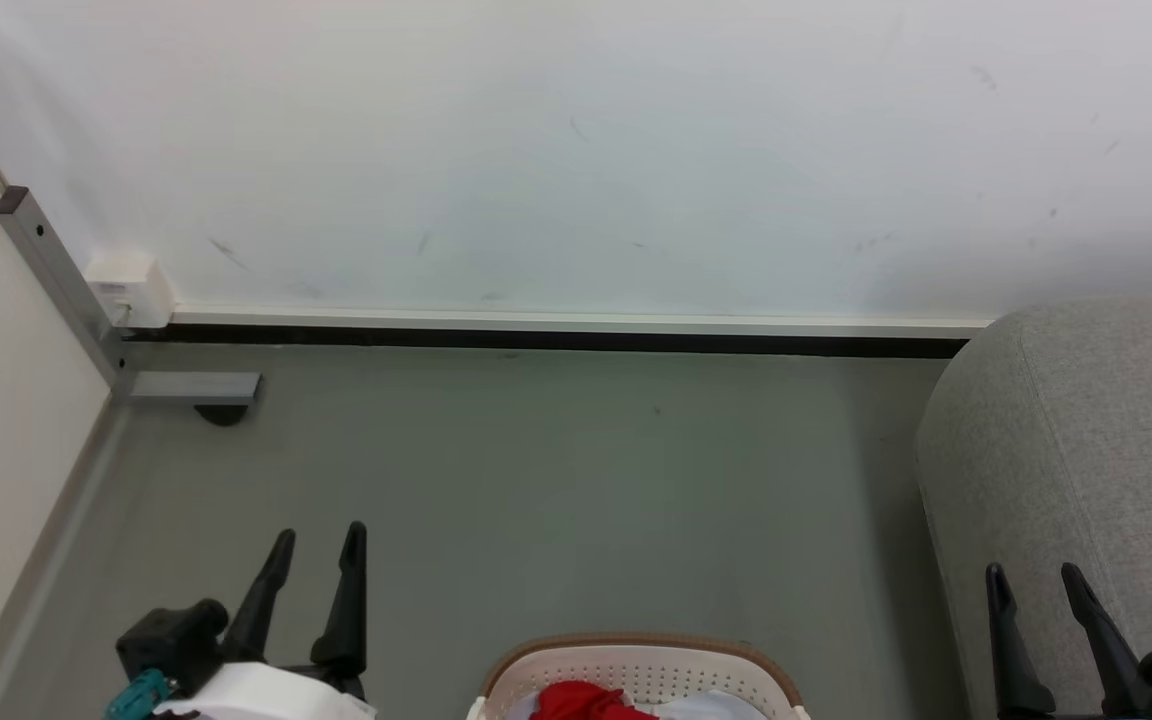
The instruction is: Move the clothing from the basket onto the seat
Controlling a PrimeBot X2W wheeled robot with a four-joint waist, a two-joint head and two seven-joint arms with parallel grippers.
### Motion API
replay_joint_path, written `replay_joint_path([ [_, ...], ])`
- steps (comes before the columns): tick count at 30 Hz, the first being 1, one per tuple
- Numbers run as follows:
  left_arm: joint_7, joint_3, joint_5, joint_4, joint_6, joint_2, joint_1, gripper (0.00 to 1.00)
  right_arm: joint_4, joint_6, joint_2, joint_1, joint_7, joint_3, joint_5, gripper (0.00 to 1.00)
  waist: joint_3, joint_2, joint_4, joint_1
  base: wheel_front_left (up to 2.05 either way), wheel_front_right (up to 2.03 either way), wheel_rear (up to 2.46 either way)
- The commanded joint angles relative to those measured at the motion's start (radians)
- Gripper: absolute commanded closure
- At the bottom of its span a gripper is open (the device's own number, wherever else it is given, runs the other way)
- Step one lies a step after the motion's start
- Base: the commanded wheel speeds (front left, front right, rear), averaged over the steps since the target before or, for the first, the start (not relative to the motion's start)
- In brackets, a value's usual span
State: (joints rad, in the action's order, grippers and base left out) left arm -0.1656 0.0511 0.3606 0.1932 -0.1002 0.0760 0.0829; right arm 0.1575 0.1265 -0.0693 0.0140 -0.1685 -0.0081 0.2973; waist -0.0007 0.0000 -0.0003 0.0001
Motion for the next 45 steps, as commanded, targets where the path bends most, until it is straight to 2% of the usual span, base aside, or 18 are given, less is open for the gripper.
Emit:
replay_joint_path([
  [1, -0.015, 0.004, -0.039, 0.001, 0.0, 0.012, 0.01, 0.0, -0.005, 0.005, -0.004, 0.006, -0.013, -0.005, -0.028, 0.0, -0.001, 0.0, 0.0, -0.0001, 0.0, 0.0, 0.0],
  [27, -0.077, 0.019, -0.226, 0.048, -0.016, 0.023, 0.015, 0.0, 0.037, 0.006, 0.008, 0.027, -0.074, -0.015, -0.178, 0.0, -0.001, 0.0, 0.002, -0.0001, 0.0, 0.0, 0.0],
  [45, -0.1, 0.015, -0.307, 0.057, -0.023, 0.018, 0.012, 0.0, 0.044, 0.007, 0.014, 0.028, -0.097, -0.024, -0.221, 0.0, 0.005, 0.0, -0.001, -0.0001, 0.0, 0.0, 0.0],
])
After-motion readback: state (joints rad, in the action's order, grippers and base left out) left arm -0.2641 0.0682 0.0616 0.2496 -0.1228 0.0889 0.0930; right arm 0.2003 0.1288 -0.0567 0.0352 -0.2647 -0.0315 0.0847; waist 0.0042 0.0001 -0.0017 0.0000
